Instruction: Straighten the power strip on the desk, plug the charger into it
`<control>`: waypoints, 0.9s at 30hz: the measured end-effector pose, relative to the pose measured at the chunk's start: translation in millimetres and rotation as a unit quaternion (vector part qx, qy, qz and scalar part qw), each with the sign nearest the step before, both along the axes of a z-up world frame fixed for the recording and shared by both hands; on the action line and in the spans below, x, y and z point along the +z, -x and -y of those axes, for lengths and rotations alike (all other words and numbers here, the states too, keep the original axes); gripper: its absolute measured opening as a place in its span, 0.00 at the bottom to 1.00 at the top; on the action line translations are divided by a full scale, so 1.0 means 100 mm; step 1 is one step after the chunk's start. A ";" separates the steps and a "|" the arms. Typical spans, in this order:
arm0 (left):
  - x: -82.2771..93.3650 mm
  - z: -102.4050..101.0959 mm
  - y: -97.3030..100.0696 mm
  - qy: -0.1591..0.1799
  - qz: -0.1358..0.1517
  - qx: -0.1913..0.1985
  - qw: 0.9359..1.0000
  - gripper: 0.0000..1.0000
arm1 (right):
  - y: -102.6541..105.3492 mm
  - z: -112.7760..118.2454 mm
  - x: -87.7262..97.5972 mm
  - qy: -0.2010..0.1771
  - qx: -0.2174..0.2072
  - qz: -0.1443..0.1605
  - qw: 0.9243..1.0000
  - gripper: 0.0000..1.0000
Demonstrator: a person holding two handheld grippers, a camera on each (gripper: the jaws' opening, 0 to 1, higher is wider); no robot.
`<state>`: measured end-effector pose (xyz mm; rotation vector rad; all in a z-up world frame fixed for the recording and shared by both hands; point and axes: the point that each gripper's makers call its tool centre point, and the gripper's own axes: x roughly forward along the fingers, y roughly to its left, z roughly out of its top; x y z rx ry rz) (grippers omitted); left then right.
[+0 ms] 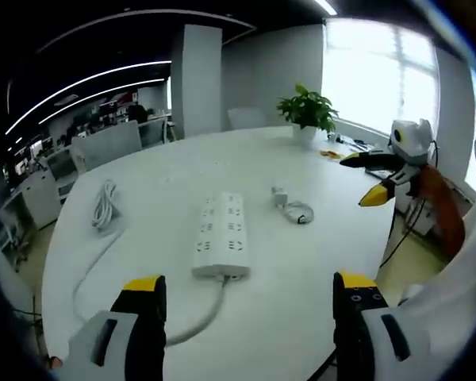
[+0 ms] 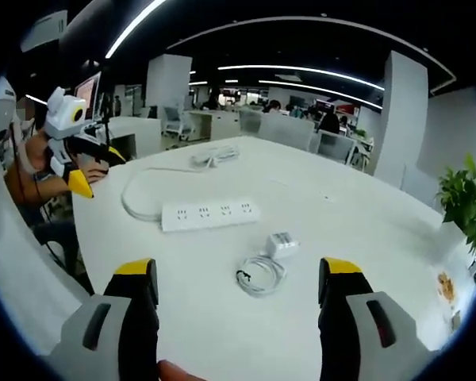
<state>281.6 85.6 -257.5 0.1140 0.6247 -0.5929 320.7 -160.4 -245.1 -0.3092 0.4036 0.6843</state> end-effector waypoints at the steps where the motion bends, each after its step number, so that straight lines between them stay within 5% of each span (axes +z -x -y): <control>1: -0.01 -0.01 0.00 -0.005 0.001 0.001 1.000 0.91 | 0.00 -0.01 0.00 -0.001 0.001 -0.001 1.000 0.82; 13: 0.02 -0.04 -0.04 0.019 0.014 0.014 1.000 0.96 | 0.04 -0.03 0.04 0.000 -0.002 0.004 1.000 0.82; 22: -0.17 -0.14 -0.03 0.025 -0.026 0.042 0.998 0.96 | 0.07 -0.03 0.08 -0.021 -0.010 -0.001 1.000 0.87; 27: -0.10 -0.07 -0.08 0.028 -0.013 0.034 0.999 0.93 | 0.05 -0.01 0.08 -0.015 -0.010 0.006 1.000 0.86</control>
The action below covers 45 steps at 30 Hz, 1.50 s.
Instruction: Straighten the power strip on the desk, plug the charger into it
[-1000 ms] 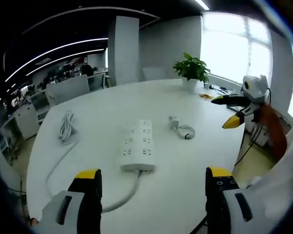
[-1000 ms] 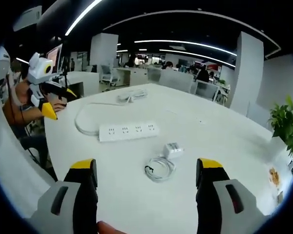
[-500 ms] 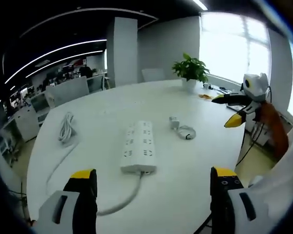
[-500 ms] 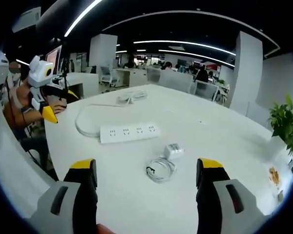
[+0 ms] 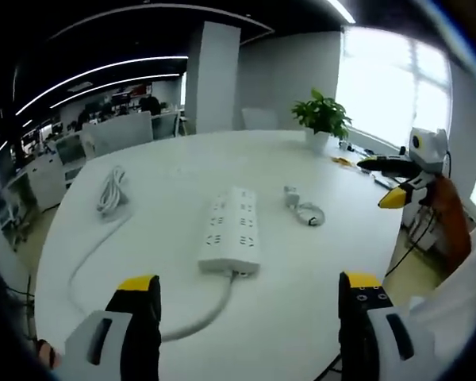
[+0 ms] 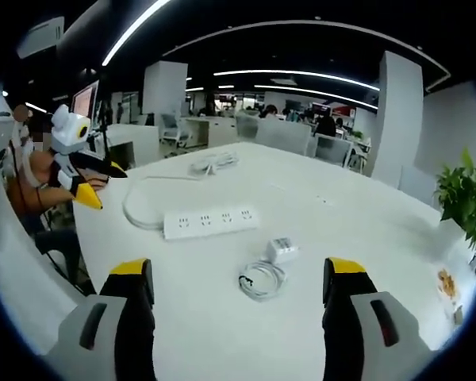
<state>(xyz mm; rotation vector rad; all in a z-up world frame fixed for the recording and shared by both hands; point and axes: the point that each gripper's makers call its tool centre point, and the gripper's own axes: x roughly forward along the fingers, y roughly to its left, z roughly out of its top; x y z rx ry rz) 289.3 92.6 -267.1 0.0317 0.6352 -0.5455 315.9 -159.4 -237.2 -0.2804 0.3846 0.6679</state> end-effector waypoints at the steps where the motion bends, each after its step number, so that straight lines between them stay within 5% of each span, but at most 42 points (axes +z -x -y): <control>1: 0.01 0.01 -0.02 -0.003 0.001 -0.001 1.000 0.94 | -0.01 0.00 -0.01 0.001 0.000 -0.001 1.000 0.86; 13: -0.07 0.18 -0.21 -0.031 0.002 -0.022 0.999 0.96 | -0.04 -0.02 -0.03 0.002 0.009 -0.001 1.000 0.83; 30: -0.40 0.42 -0.77 -0.051 -0.026 -0.038 0.998 0.95 | -0.03 -0.07 0.01 -0.009 0.016 0.004 1.000 0.81; 36: -0.55 0.53 -0.94 -0.034 -0.045 -0.050 0.997 0.92 | -0.03 -0.10 0.02 -0.015 0.017 0.006 1.000 0.81; 39: -0.67 0.54 -1.03 -0.058 -0.046 -0.049 0.996 0.90 | -0.03 -0.12 0.02 -0.018 0.018 0.005 1.000 0.80; 45: -0.79 0.60 -1.09 -0.059 -0.064 -0.052 0.995 0.92 | -0.03 -0.13 0.03 -0.021 0.020 0.006 1.000 0.80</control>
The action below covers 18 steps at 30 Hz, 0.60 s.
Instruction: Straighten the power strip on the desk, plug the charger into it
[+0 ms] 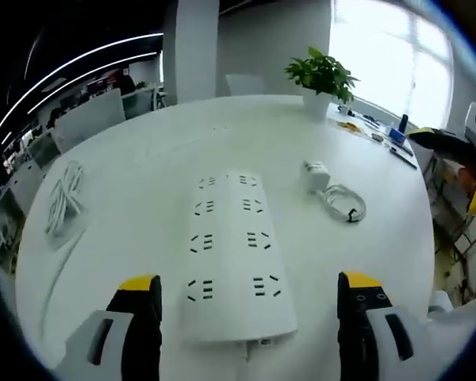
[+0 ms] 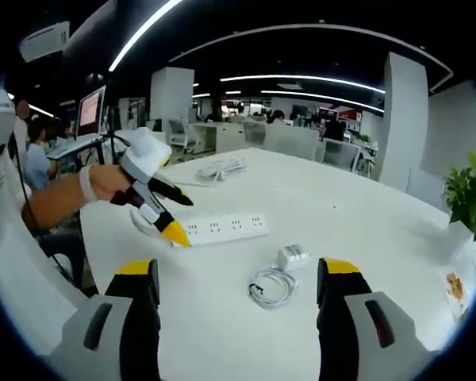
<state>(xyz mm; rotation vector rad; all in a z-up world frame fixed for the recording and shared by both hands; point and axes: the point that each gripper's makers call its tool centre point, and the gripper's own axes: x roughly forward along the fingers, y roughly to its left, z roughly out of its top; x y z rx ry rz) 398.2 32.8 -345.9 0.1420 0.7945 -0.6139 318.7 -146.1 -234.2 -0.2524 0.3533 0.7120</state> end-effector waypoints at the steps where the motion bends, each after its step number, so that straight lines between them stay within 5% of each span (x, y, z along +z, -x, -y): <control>1: -0.01 0.01 -0.01 -0.001 -0.002 -0.001 1.000 0.92 | 0.00 0.00 0.00 0.000 0.000 0.000 1.000 0.80; 18: -0.16 0.04 -0.01 -0.023 -0.024 0.008 0.999 0.79 | 0.01 0.00 -0.02 -0.009 0.002 -0.004 1.000 0.79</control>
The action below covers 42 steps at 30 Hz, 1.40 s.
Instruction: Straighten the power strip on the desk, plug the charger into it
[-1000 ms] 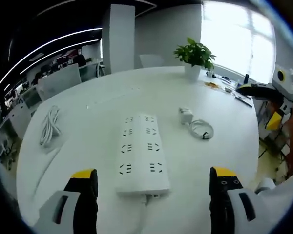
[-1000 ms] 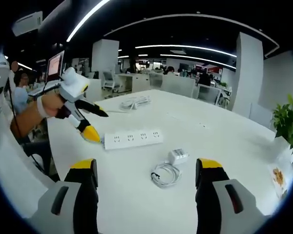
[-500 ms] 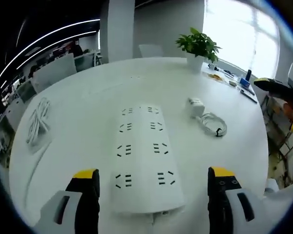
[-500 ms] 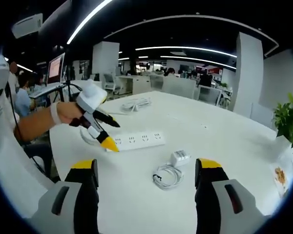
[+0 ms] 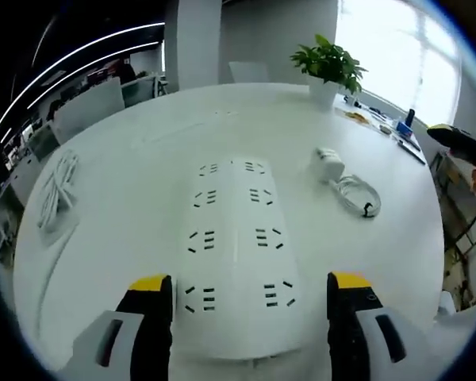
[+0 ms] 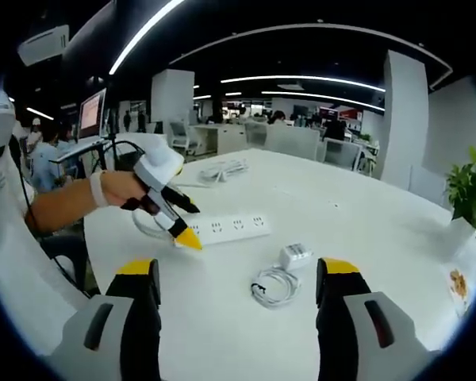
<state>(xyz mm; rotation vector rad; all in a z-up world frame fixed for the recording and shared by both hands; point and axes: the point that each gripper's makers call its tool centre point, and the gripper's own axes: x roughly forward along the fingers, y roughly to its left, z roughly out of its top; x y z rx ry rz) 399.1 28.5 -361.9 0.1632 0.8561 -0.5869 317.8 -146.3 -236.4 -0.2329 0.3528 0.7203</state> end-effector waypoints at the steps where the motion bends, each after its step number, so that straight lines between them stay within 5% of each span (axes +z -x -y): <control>1: -0.02 -0.02 -0.03 0.000 -0.001 0.002 1.000 0.78 | 0.00 0.00 0.00 -0.001 0.000 0.000 1.000 0.79; 20: -0.10 -0.09 -0.09 -0.024 -0.008 -0.008 1.000 0.73 | 0.02 0.01 -0.10 -0.007 0.004 -0.012 1.000 0.78; 29: -0.11 -0.08 -0.08 -0.029 -0.007 -0.016 0.999 0.73 | 0.02 -0.12 -0.28 0.046 0.080 -0.017 0.996 0.77; 37: -0.11 -0.12 -0.15 -0.030 -0.006 -0.019 0.999 0.73 | -0.18 -0.25 -0.30 0.115 0.167 0.012 0.979 0.79; 42: -0.12 -0.10 -0.12 -0.030 -0.006 -0.019 0.999 0.73 | -0.32 -0.34 -0.32 0.177 0.236 0.047 0.954 0.82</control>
